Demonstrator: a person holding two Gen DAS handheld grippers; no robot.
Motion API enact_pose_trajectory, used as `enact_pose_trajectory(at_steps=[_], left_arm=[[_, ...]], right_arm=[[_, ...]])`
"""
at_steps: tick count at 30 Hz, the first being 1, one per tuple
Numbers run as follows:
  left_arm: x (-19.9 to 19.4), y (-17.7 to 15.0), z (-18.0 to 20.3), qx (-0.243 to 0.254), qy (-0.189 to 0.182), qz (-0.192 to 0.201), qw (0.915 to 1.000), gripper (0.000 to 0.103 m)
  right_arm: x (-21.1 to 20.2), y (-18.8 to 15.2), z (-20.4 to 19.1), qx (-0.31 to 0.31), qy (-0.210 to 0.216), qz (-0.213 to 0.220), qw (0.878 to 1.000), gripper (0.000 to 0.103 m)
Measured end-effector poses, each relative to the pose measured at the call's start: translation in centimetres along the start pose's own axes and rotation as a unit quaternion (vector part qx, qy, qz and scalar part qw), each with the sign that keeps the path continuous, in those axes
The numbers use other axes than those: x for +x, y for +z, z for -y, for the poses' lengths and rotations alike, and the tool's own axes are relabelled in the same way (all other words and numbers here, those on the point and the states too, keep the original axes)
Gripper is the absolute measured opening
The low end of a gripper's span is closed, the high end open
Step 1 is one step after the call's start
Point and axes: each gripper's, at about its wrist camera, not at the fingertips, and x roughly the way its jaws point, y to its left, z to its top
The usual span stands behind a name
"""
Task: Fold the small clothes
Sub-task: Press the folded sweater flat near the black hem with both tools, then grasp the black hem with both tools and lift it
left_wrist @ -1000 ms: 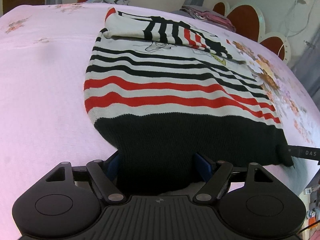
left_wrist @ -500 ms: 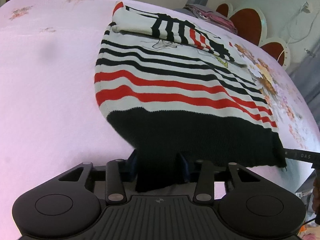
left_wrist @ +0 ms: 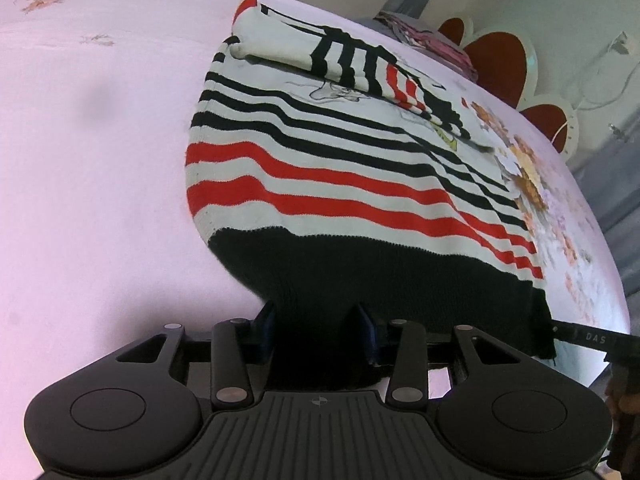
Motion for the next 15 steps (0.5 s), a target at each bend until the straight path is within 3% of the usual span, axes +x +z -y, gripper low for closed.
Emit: enact_pose_trajectory(at_steps=[4, 5, 6, 13, 15], left_arm=[[-0.1, 0.4, 0.0, 0.006, -0.009, 0.001, 0.9999, 0.04], [-0.1, 0.5, 0.1, 0.011, -0.01, 0.002, 0.9999, 0.036], [-0.1, 0.6, 0.2, 0.015, -0.011, 0.002, 0.9998, 0.032], [-0.9, 1.7, 0.8, 0.054, -0.011, 0.02, 0.9983, 0.031], [-0.8, 2.0, 0.9, 0.061, -0.011, 0.016, 0.9979, 0.025]], right_arm=[[-0.1, 0.3, 0.6, 0.012, 0.015, -0.005, 1.0, 0.013], [-0.1, 0.4, 0.6, 0.012, 0.017, -0.007, 1.0, 0.012], [-0.2, 0.5, 0.5, 0.01, 0.018, -0.008, 1.0, 0.011], [-1.0, 1.0, 0.3, 0.0, 0.022, 0.0, 1.0, 0.011], [-1.0, 1.1, 0.4, -0.004, 0.018, 0.001, 1.0, 0.011]])
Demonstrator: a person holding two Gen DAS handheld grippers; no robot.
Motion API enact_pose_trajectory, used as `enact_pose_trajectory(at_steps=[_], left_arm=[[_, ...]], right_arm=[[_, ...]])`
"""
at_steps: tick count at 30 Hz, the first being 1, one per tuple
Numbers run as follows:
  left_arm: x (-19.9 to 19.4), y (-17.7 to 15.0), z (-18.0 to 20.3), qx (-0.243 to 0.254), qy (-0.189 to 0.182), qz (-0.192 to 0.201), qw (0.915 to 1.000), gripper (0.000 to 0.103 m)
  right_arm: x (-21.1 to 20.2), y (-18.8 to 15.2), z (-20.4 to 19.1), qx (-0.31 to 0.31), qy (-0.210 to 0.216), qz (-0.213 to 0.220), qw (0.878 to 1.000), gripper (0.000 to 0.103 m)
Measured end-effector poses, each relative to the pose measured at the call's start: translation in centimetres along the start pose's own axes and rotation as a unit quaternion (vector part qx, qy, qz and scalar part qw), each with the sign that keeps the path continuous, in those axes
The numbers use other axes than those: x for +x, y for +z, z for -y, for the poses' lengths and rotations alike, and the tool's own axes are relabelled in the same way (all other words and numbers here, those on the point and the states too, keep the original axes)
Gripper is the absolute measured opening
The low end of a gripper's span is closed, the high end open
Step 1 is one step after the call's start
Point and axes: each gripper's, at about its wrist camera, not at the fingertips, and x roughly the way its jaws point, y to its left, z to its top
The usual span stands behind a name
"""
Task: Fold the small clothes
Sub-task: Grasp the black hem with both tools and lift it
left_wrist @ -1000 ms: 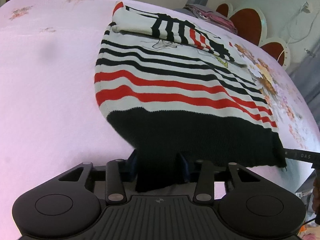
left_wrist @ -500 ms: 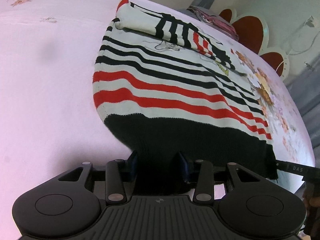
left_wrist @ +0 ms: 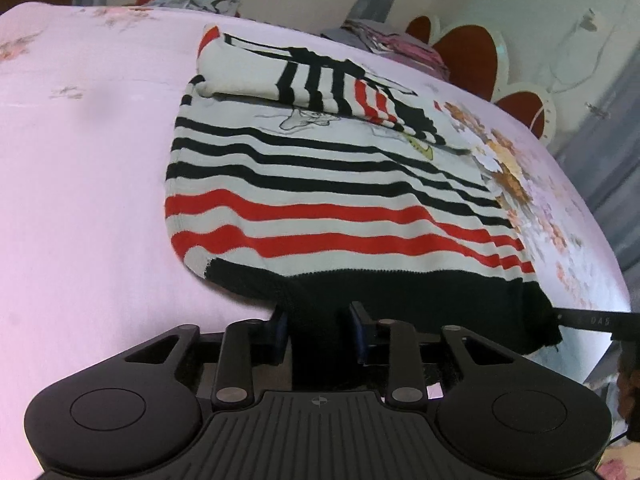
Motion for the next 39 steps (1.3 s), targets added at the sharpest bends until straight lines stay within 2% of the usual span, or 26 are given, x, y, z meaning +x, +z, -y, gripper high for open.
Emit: enact_pose_trajectory(at_steps=[1, 3, 5, 6, 8, 9, 11, 15, 17, 26, 33, 39], left_arm=[[0.1, 0.1, -0.1, -0.001, 0.0, -0.002, 1.0, 0.025], [0.4, 0.1, -0.2, -0.004, 0.0, -0.008, 1.0, 0.025], [0.7, 0.1, -0.2, -0.005, 0.001, -0.013, 0.9999, 0.025], [0.9, 0.1, -0.2, -0.005, 0.001, -0.017, 0.9998, 0.025], [1.1, -0.2, 0.0, -0.005, 0.001, -0.02, 0.9998, 0.025], [1.1, -0.2, 0.0, -0.005, 0.001, -0.02, 0.9998, 0.025], [1.0, 0.0, 0.2, -0.005, -0.001, -0.016, 0.9999, 0.025], [0.4, 1.1, 0.7, 0.002, -0.007, 0.003, 1.0, 0.025], [0.1, 2.1, 0.8, 0.004, -0.011, 0.015, 0.9998, 0.018], [0.1, 7.8, 1.3, 0.013, -0.02, 0.066, 0.9975, 0.018], [1.5, 12.9, 0.4, -0.01, -0.017, 0.107, 0.9941, 0.018], [3.9, 17.0, -0.4, -0.021, -0.008, 0.127, 0.9916, 0.018]], right_arm=[[0.1, 0.0, 0.2, 0.003, -0.004, -0.001, 1.0, 0.011], [0.7, -0.1, 0.5, 0.009, -0.013, -0.015, 1.0, 0.03], [0.9, -0.2, 0.7, 0.021, -0.004, -0.02, 1.0, 0.038], [1.0, -0.2, 0.7, 0.027, 0.001, -0.022, 0.999, 0.039], [1.3, -0.1, 0.2, 0.021, 0.003, -0.027, 0.999, 0.029], [1.4, 0.0, 0.0, 0.015, 0.003, -0.029, 0.999, 0.019], [1.4, 0.3, -0.4, 0.006, 0.011, -0.032, 0.999, 0.011], [0.9, 1.5, -0.4, 0.006, 0.035, -0.023, 0.999, 0.01], [0.5, 2.4, -0.2, 0.016, 0.05, -0.011, 0.999, 0.01], [-1.2, 8.6, 0.0, 0.022, 0.086, 0.061, 0.994, 0.01], [0.2, 14.2, 0.7, 0.034, 0.099, 0.095, 0.99, 0.01], [2.9, 18.8, 1.3, 0.053, 0.105, 0.106, 0.987, 0.01]])
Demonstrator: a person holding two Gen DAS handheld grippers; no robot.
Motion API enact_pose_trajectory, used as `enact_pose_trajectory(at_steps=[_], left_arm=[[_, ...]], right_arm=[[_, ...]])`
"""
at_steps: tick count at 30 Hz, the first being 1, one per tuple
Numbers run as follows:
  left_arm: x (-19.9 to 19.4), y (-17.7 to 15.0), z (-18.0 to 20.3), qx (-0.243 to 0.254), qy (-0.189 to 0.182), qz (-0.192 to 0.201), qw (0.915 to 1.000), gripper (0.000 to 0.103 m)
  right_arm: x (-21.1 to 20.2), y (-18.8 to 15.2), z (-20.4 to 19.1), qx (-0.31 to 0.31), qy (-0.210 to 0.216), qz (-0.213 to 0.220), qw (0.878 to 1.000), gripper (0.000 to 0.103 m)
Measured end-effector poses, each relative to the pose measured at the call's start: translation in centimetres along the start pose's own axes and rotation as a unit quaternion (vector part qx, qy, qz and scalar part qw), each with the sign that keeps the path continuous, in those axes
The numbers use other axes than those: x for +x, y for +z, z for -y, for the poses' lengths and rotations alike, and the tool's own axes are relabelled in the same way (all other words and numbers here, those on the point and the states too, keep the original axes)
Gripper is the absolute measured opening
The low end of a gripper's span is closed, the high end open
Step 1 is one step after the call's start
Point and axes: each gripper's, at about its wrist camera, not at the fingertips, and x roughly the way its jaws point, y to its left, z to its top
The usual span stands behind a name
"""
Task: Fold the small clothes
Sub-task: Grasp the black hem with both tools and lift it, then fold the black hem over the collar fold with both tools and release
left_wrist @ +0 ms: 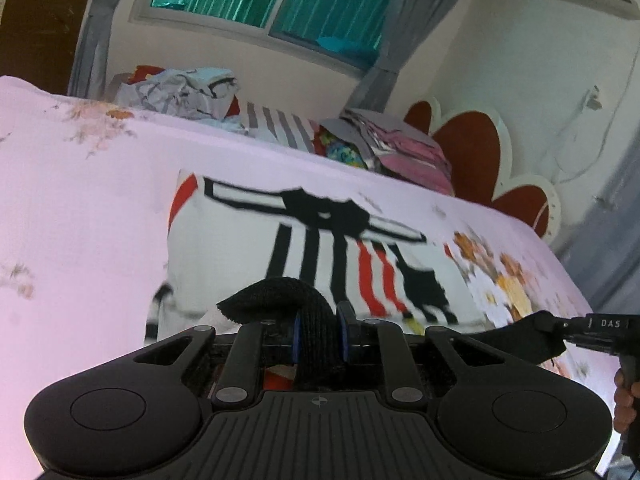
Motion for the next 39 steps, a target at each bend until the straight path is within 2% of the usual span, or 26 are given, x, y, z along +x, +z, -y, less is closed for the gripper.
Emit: enact_pose_trajectory(at_steps=[7, 13, 20, 27, 32, 34, 35, 36, 37, 38, 39], left_arm=[[4.7, 3.8, -0.4, -0.019, 0.011, 0.013, 0.9997, 0.018], [8.8, 6.0, -1.8, -0.05, 0.028, 0.0, 0.9984, 0.018], [13.2, 8.0, -2.4, -0.056, 0.054, -0.004, 0.997, 0.018], [15.9, 9.2, -3.4, -0.051, 0.076, -0.012, 0.9958, 0.018], [16.6, 9.3, -3.8, -0.047, 0.061, -0.032, 0.9965, 0.018], [16.8, 9.1, -3.7, -0.034, 0.051, -0.042, 0.9972, 0.019], [17.0, 9.0, -3.7, -0.027, 0.051, -0.049, 0.9972, 0.029], [17.3, 8.9, -3.7, -0.024, 0.047, -0.055, 0.9971, 0.058], [17.5, 8.8, -3.7, -0.023, 0.045, -0.059, 0.997, 0.072], [17.6, 8.6, -3.6, -0.021, 0.044, -0.058, 0.9971, 0.082], [17.8, 8.5, -3.5, -0.016, 0.042, -0.059, 0.9972, 0.081]], right_arm=[[4.7, 4.0, 0.5, 0.01, 0.0, 0.002, 1.0, 0.01], [8.3, 6.9, 1.6, 0.031, 0.005, -0.008, 0.999, 0.01], [12.8, 9.2, 3.2, 0.066, 0.007, -0.032, 0.997, 0.01], [16.2, 10.3, 3.8, 0.078, 0.005, -0.047, 0.996, 0.01], [18.0, 10.5, 5.1, 0.106, -0.003, -0.064, 0.992, 0.011], [18.0, 10.5, 5.4, 0.111, -0.004, -0.06, 0.992, 0.014], [17.8, 10.6, 5.4, 0.107, -0.01, -0.049, 0.993, 0.023], [17.6, 10.8, 5.4, 0.101, -0.013, -0.044, 0.994, 0.028], [17.5, 10.9, 5.5, 0.096, -0.011, -0.043, 0.994, 0.03], [17.4, 11.1, 5.5, 0.091, -0.01, -0.044, 0.995, 0.03], [17.3, 11.2, 5.6, 0.084, -0.012, -0.045, 0.995, 0.03]])
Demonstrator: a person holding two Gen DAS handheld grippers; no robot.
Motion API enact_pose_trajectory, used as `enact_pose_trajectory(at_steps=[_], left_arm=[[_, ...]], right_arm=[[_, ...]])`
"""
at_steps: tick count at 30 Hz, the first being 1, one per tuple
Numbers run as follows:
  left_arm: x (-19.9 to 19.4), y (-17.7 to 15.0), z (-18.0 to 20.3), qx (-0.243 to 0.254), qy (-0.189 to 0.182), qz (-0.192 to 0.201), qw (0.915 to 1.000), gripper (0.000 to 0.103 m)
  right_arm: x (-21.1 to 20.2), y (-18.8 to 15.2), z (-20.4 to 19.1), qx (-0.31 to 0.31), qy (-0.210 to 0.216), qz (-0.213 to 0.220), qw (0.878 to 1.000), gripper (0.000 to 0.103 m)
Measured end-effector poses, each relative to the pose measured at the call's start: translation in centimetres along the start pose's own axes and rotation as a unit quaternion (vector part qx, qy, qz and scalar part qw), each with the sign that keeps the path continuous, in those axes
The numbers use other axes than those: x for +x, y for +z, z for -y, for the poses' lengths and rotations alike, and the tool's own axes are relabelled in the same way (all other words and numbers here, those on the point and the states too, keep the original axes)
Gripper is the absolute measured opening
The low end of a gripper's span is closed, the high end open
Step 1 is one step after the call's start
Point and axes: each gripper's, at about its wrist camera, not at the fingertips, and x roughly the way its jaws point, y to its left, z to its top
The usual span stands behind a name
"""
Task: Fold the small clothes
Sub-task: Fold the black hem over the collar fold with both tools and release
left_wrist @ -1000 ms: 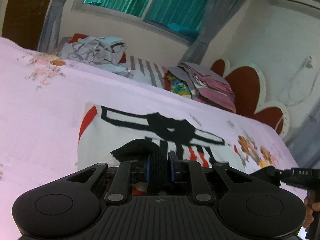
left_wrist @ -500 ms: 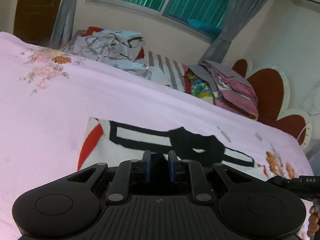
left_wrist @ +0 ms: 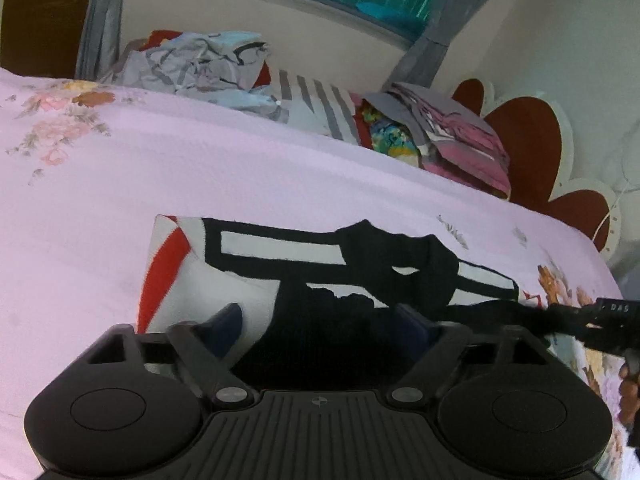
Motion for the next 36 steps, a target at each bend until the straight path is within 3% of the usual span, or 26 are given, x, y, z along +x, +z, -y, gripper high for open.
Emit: enact_pose_trajectory(at_steps=[2, 5, 13, 16, 17, 18, 19, 21, 22, 26, 30, 33, 36], left_arm=[[0.8, -0.1, 0.2, 0.003, -0.007, -0.016, 0.9999, 0.081], [2.1, -0.4, 0.3, 0.008, -0.002, -0.032, 0.9994, 0.082], [3.6, -1.1, 0.3, 0.017, 0.004, -0.046, 0.9988, 0.081], [3.6, -1.2, 0.3, 0.022, 0.004, -0.044, 0.9988, 0.059], [3.6, -1.3, 0.1, 0.02, 0.004, -0.042, 0.9989, 0.049], [3.6, -1.2, -0.1, 0.019, 0.006, -0.042, 0.9989, 0.04], [3.6, -1.3, -0.4, 0.018, 0.008, -0.04, 0.999, 0.037], [3.4, -1.3, -0.7, 0.021, 0.013, -0.04, 0.9989, 0.016], [3.2, -1.4, -0.7, 0.026, 0.013, -0.04, 0.9988, 0.014], [2.5, -1.4, -0.3, 0.039, 0.009, -0.026, 0.9988, 0.007], [1.0, -1.0, -0.2, 0.033, 0.004, 0.019, 0.9993, 0.006], [0.2, -0.1, -0.7, 0.024, 0.017, 0.056, 0.998, 0.004], [0.7, 0.5, -1.4, 0.01, 0.033, 0.067, 0.9972, 0.004]], right_arm=[[-0.1, 0.2, 0.1, -0.014, -0.001, 0.002, 1.0, 0.033], [0.0, 0.4, 0.2, -0.032, -0.002, 0.004, 0.999, 0.052], [2.3, 0.0, -0.6, -0.096, -0.009, -0.016, 0.995, 0.057], [3.4, -0.2, -1.0, -0.119, -0.019, -0.019, 0.993, 0.057], [3.7, -0.3, -1.2, -0.129, -0.022, -0.02, 0.991, 0.052], [3.9, -0.4, -1.5, -0.144, -0.027, -0.02, 0.989, 0.042], [4.0, -0.6, -1.8, -0.16, -0.034, -0.022, 0.986, 0.035], [4.2, -0.8, -2.2, -0.172, -0.031, -0.029, 0.984, 0.011], [4.3, -0.9, -2.2, -0.177, -0.027, -0.035, 0.983, 0.007], [3.7, -1.2, -2.7, -0.198, -0.022, -0.026, 0.98, 0.005], [1.9, -0.4, -2.6, -0.182, -0.007, 0.011, 0.983, 0.005], [0.8, 0.5, -2.9, -0.18, -0.006, 0.043, 0.983, 0.005], [0.7, 1.0, -3.1, -0.178, -0.013, 0.062, 0.982, 0.005]])
